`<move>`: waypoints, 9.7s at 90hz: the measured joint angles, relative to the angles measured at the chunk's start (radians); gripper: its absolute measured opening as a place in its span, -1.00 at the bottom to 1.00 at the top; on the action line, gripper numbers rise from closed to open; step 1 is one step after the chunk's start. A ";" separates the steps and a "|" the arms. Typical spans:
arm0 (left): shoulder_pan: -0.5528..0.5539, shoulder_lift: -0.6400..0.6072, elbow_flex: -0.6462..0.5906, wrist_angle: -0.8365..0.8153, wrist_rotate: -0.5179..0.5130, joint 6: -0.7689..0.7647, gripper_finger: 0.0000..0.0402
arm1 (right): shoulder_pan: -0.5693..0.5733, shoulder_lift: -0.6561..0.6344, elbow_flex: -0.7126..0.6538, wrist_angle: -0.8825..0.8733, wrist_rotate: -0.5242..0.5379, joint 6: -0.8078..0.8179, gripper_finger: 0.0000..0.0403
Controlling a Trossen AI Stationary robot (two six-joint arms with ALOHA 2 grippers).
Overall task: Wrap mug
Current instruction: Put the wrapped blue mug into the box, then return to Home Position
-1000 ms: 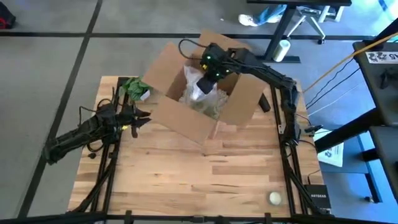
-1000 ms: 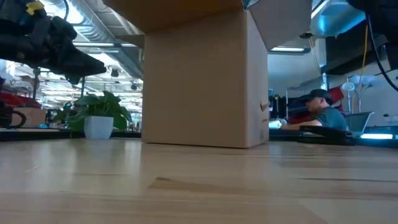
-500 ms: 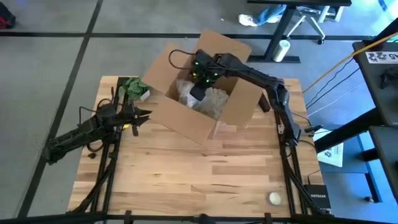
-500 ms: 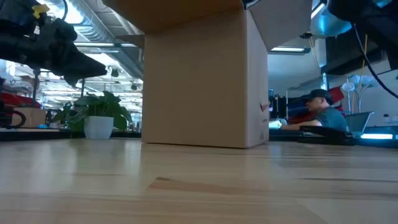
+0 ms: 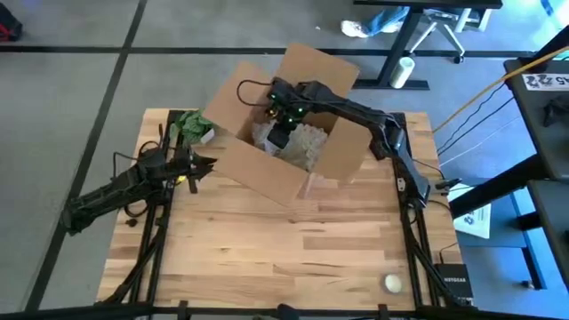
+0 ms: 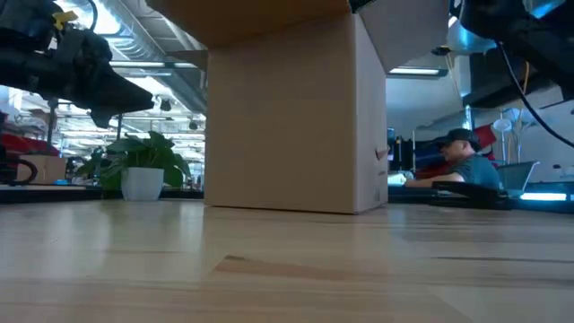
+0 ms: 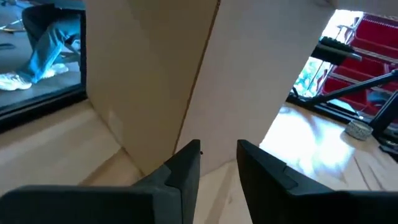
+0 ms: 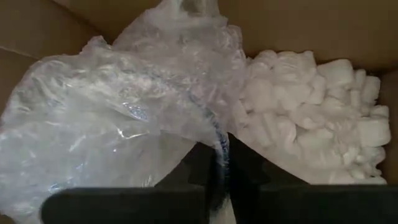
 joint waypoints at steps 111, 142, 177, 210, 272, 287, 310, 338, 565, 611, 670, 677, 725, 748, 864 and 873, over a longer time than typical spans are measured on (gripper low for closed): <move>0.000 0.000 -0.001 0.002 0.000 -0.002 -0.56 | -0.006 -0.175 0.090 -0.022 0.191 -0.011 -0.31; 0.000 0.000 -0.001 0.002 0.000 -0.002 -0.56 | 0.013 -0.228 0.091 -0.038 0.176 0.006 -0.96; 0.000 0.000 -0.001 0.002 0.000 -0.002 -0.56 | 0.109 -0.290 0.092 0.148 0.162 -0.016 -1.00; 0.000 0.000 -0.001 0.002 0.000 -0.002 -0.56 | 0.113 -0.394 0.092 0.146 0.153 -0.004 -1.00; 0.000 0.000 -0.001 0.002 0.000 -0.001 -0.56 | 0.159 -1.015 -0.936 0.743 0.257 0.144 -1.00; 0.000 0.000 -0.001 0.002 0.000 -0.001 -0.56 | 0.159 -1.280 -1.341 1.046 0.182 0.225 -1.00; 0.000 0.000 -0.001 0.002 0.000 -0.001 -0.56 | 0.158 -1.594 -1.676 1.296 0.014 0.298 -1.00; 0.000 0.000 -0.001 0.002 0.000 -0.001 -0.56 | 0.159 -1.841 -1.956 1.298 -0.071 0.403 -1.00; -0.003 0.000 -0.001 0.002 0.001 -0.002 -0.56 | 0.158 -2.236 -2.254 1.174 0.270 0.116 -1.00; -0.003 0.000 -0.001 0.002 0.001 -0.002 -0.56 | 0.158 -2.236 -2.254 1.177 0.235 0.218 -1.00; -0.003 0.000 -0.001 0.002 0.001 -0.002 -0.56 | 0.158 -2.236 -2.254 1.178 0.235 0.219 -1.00; -0.003 0.000 -0.001 0.003 0.001 -0.002 -0.56 | 0.158 -2.236 -2.254 1.178 0.235 0.219 -1.00; -0.003 0.000 -0.001 0.002 0.001 -0.002 -0.56 | 0.158 -2.236 -2.254 1.178 0.235 0.219 -1.00; -0.003 0.000 -0.001 0.002 0.001 -0.002 -0.56 | 0.158 -2.236 -2.254 1.178 0.235 0.219 -1.00; -0.003 0.000 -0.001 0.003 0.001 -0.002 -0.56 | 0.158 -2.236 -2.254 1.178 0.235 0.219 -1.00; -0.003 0.000 -0.001 0.002 0.001 -0.002 -0.56 | 0.158 -2.236 -2.254 1.179 0.235 0.219 -1.00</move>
